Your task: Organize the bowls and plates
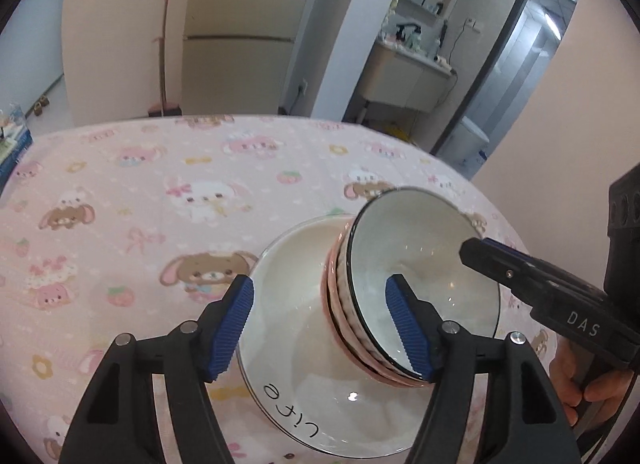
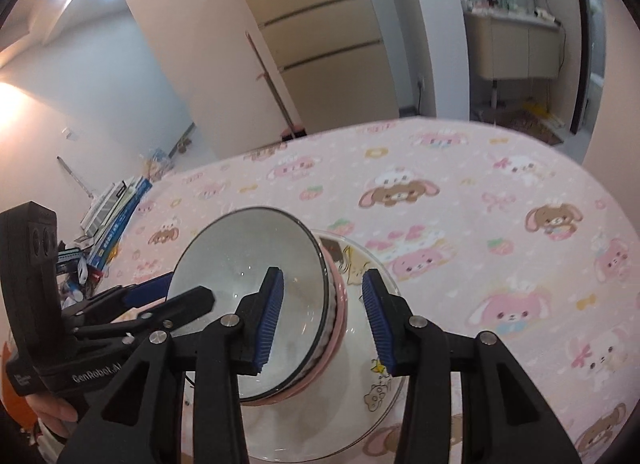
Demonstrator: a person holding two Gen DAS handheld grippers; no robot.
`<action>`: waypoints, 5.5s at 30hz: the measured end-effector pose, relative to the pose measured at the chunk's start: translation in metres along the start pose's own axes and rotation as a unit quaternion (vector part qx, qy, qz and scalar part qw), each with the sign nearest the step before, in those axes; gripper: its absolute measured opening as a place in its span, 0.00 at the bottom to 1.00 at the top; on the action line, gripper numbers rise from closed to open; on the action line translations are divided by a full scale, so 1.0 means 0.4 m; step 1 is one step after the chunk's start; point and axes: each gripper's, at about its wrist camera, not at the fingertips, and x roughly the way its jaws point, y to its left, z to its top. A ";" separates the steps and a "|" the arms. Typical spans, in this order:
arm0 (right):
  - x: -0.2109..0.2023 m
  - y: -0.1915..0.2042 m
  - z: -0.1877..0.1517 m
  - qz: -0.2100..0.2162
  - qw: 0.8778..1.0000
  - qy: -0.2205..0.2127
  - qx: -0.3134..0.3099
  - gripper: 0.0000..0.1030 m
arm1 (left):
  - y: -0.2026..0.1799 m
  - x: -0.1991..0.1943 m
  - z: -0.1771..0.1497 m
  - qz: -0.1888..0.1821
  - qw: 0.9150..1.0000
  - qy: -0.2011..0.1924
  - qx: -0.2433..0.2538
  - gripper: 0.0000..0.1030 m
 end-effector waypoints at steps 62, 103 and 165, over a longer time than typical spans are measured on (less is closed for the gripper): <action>-0.198 0.078 -0.306 -0.071 0.946 -0.281 -0.144 1.00 | 0.028 -0.181 -0.288 0.061 0.956 -0.273 0.090 1.00; -0.170 0.062 -0.305 -0.086 0.959 -0.240 -0.126 1.00 | 0.032 -0.191 -0.294 0.082 0.956 -0.266 0.094 1.00; -0.177 0.055 -0.305 -0.087 0.959 -0.238 -0.125 1.00 | 0.030 -0.191 -0.300 0.091 0.952 -0.275 0.099 1.00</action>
